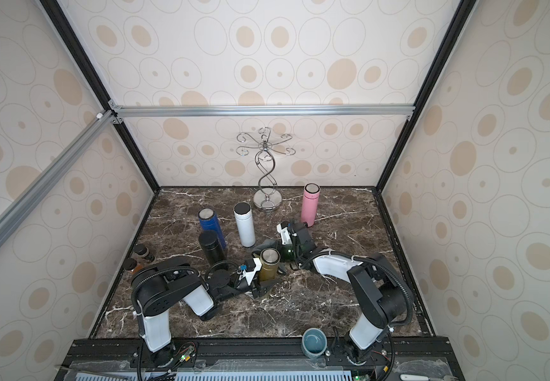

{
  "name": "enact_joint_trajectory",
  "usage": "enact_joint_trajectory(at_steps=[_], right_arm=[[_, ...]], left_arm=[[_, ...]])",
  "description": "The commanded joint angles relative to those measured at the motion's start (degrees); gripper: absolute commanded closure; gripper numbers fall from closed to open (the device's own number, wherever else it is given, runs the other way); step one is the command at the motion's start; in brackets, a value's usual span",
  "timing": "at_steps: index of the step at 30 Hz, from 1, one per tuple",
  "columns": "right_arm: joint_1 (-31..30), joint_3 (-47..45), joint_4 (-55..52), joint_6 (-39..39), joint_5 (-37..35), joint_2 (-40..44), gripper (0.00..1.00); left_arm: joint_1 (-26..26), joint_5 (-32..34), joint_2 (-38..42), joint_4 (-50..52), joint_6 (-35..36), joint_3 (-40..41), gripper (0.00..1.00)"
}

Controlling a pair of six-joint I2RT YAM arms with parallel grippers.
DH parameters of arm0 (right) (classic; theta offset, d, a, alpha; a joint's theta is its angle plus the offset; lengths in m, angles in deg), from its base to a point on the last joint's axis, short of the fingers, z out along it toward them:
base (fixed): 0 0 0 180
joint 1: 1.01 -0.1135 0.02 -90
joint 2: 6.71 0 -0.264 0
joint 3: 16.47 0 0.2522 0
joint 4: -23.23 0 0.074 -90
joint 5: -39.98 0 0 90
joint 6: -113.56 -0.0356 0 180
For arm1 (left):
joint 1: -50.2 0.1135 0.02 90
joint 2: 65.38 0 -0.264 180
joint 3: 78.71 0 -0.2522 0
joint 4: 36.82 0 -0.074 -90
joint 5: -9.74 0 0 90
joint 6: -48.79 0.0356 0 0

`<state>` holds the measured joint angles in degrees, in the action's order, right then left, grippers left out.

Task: Wipe the surface of the thermos
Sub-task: Wipe the dirt from the surface of the thermos.

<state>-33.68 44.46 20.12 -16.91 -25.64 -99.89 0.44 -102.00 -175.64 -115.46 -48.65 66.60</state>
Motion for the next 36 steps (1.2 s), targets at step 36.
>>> enact_joint_trajectory(at_steps=[36], right_arm=[[-4.9, 25.8, -45.3, 21.0, -21.9, 24.5, 1.00]], left_arm=[[-0.7, 6.5, -8.1, -13.1, -3.3, -0.3, 1.00]])
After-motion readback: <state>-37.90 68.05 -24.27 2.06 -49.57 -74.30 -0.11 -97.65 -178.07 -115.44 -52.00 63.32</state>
